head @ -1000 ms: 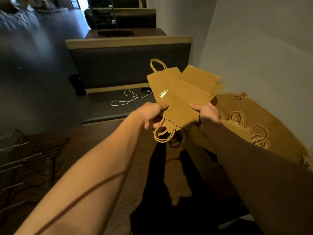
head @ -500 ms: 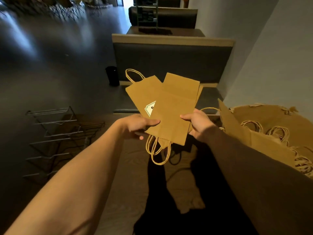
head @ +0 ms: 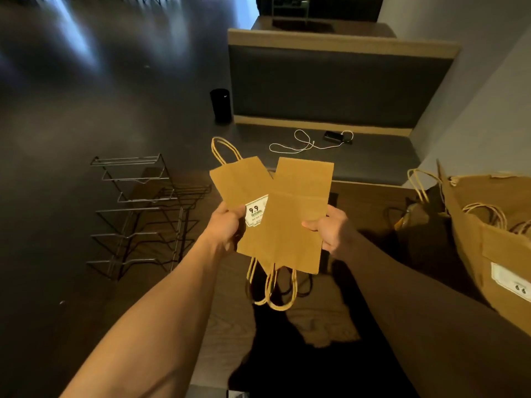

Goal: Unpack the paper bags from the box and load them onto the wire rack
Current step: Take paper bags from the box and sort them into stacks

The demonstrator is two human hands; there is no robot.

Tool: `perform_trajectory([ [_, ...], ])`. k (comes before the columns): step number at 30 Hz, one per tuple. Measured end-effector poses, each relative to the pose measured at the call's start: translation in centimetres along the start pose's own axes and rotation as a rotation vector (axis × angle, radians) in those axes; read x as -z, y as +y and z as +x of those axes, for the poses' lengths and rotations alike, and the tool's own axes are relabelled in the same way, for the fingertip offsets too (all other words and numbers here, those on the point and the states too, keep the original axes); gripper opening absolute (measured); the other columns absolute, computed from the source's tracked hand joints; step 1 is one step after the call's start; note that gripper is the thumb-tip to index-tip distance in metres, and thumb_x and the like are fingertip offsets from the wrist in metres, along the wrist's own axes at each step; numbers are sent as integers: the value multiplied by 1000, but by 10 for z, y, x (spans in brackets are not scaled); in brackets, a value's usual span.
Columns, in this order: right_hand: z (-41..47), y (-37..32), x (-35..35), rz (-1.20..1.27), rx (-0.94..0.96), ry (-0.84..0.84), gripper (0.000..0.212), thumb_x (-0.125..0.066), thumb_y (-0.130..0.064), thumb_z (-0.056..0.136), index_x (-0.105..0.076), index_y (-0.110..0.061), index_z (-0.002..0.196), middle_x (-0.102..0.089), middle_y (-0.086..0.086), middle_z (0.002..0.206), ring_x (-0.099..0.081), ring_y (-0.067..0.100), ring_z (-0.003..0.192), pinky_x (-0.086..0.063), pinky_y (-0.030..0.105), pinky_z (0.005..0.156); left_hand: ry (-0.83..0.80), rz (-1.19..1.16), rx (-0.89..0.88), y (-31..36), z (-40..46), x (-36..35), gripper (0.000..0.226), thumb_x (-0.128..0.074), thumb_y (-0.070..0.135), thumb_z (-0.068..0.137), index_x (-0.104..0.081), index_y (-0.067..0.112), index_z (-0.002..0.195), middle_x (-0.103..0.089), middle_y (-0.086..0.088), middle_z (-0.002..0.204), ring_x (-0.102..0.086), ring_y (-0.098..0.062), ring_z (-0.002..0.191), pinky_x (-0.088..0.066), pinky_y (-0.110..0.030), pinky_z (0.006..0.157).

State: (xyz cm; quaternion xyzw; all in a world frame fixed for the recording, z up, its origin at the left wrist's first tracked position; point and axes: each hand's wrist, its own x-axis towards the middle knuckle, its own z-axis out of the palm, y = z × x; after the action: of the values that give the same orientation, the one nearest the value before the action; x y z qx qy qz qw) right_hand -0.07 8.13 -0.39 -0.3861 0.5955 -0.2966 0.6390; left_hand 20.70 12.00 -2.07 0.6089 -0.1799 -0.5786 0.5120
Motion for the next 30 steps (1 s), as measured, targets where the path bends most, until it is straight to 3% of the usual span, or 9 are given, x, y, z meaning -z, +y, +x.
perform_trajectory([
  [5,10,15,2,-220,-31,63,44,-55,2,94,-49,-5,137,-54,9,137,-52,23,115,-45,32,90,7,-24,34,-20,8,15,33,-49,-10,96,-56,15,116,-71,-8,100,-70,-25,80,-56,-35,58],
  [8,15,27,6,-284,-89,68,48,-57,-4,92,-46,-2,139,-45,11,145,-44,28,129,-37,36,103,-22,77,103,-29,14,18,24,-54,-10,94,-62,5,111,-70,-14,100,-66,-28,83,-53,-37,74],
  [12,13,19,11,-134,49,148,18,-55,4,89,-65,-5,101,-66,13,110,-60,28,102,-47,36,87,3,270,246,-43,20,25,14,-60,1,95,-65,-3,107,-64,-11,81,-56,-24,70,-46,-34,66],
  [14,18,14,15,-35,112,122,33,-63,4,83,-60,-2,114,-66,12,113,-61,34,111,-50,44,95,-1,359,292,-53,25,30,19,-60,5,94,-65,-8,107,-63,-10,84,-55,-22,69,-43,-30,60],
  [16,26,13,17,-45,152,87,39,-64,6,80,-60,-2,118,-61,15,124,-58,36,117,-52,47,94,-10,363,263,-61,28,30,18,-59,7,96,-63,-3,110,-68,-9,101,-64,-26,89,-53,-36,77],
  [19,17,16,15,-278,184,-14,36,-43,15,88,-73,-4,96,-67,18,117,-63,43,103,-57,33,68,-5,239,257,-65,29,24,25,-64,16,97,-67,2,117,-73,-14,112,-69,-30,99,-55,-46,93],
  [23,12,30,9,-507,135,-130,49,-35,10,96,-73,-21,100,-67,-1,97,-52,19,65,-39,16,48,-23,137,282,-58,32,19,15,-62,21,98,-66,11,109,-75,-12,98,-70,-24,75,-59,-37,69],
  [28,17,25,9,-317,-43,-186,21,-56,-9,86,-73,-7,98,-64,9,94,-55,23,91,-42,36,90,-57,120,222,-58,31,22,14,-62,21,98,-66,13,109,-74,-8,100,-69,-24,83,-56,-36,78],
  [30,20,25,11,-372,30,-124,18,-59,-8,80,-69,-6,94,-65,11,98,-58,25,94,-45,33,83,-123,155,194,-57,30,22,31,-79,32,84,-69,11,104,-71,-12,106,-65,-26,89,-52,-36,81],
])
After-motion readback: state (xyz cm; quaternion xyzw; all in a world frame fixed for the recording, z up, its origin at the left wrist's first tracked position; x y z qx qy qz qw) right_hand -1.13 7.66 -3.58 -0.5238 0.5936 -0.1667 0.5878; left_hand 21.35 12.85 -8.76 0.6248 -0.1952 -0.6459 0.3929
